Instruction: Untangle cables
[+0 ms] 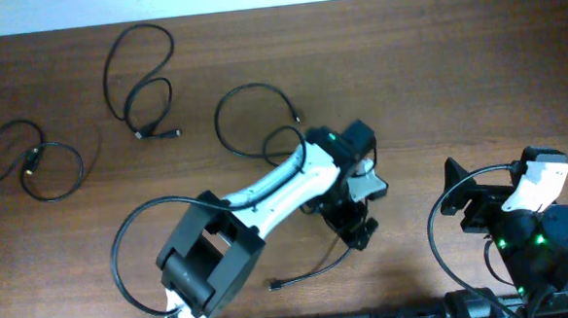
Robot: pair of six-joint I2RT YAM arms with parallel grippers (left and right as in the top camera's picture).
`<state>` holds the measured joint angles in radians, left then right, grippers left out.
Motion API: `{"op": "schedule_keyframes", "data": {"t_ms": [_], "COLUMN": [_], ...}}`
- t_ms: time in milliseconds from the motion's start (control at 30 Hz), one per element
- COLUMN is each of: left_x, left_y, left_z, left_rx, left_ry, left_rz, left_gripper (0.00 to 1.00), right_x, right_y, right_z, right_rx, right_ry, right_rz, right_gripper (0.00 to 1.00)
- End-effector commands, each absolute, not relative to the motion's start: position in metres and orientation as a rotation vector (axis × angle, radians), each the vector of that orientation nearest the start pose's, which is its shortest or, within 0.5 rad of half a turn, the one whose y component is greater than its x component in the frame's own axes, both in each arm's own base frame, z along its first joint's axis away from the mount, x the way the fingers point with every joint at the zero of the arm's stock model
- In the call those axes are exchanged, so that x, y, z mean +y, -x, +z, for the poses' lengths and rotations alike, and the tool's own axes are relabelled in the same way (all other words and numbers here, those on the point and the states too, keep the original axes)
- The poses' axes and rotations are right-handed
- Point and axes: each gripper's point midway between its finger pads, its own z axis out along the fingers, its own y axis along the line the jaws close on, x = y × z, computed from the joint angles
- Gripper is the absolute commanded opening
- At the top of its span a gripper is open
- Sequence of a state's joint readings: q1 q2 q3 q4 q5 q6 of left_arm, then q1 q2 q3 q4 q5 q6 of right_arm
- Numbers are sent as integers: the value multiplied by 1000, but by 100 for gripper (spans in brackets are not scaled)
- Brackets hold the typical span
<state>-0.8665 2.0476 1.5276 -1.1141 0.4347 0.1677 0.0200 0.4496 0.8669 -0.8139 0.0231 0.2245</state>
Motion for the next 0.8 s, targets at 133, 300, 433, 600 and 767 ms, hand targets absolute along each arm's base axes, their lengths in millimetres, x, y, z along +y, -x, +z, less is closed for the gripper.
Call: {"op": "schedule_keyframes", "data": {"t_ms": [133,300,433,600,767], "left_x": [-295,-317,-318,-358,-354], "left_y": [-166,-253,-315,-317,-314], "left_z": [-7,85,186,298,358], "left_rx": [3016,2771,2543,2201,2080], "left_ry": [-1391,-1158,-931,-943,-809], "left_rz": [-205,-215,-315,-924,-1155], "left_gripper": [13,0,0,0,0], "right_x": [-4,-4,-5,-14,-15], "right_y": [-208,-208,-208,-207,-207], "right_z": [288,287,287,287,286], "right_rx": [1956,1959,1959,1956,1958], "right_ry": [-229,-229,-228,-265,-270], "right_rz": [111,110,110,54,46], "right_gripper": [100,100,100,100,100]}}
